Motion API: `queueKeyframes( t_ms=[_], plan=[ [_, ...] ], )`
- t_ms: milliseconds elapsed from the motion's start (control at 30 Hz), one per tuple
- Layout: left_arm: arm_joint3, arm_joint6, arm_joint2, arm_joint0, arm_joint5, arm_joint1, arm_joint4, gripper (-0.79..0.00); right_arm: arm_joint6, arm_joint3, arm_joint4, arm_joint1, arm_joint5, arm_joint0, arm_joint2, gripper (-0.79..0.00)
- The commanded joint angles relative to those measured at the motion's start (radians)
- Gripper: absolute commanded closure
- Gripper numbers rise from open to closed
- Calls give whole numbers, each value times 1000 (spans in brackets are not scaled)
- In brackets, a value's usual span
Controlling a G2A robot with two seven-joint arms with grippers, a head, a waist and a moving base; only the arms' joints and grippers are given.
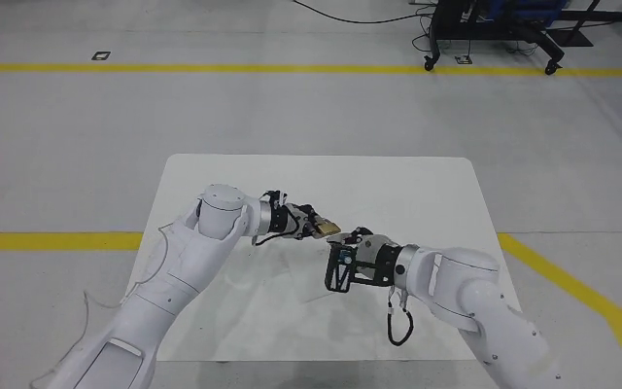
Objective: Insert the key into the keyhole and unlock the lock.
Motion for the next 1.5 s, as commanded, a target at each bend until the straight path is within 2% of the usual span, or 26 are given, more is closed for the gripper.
queueKeyframes(
  t_ms=[0, 167, 367, 567, 900, 1200, 1467],
  plan=[
    [3, 3, -6, -2, -5, 0, -8, 0, 74, -14, -32, -3, 20, 13, -32, 0],
    [6, -5, -26, 2, -21, 4, -31, 0, 180, -22, -49, -10, 49, 38, -91, 0],
    [2, -1, -18, 3, -16, 4, -25, 0, 216, 0, -57, -16, 70, 71, -121, 0],
    [6, -3, -14, 0, -12, 3, -30, 0, 219, 13, -177, -20, 117, 79, -166, 0],
    [26, -23, -4, -14, 0, 1, -40, 0, 246, 41, -287, -34, 156, 108, -232, 0],
    [37, -33, -1, -21, -1, 1, -47, 0, 233, 47, -286, -44, 128, 129, -257, 0],
    [50, -66, -7, -27, 3, 3, -70, 0, 198, 31, -265, -41, 93, 119, -223, 0]
  ],
)
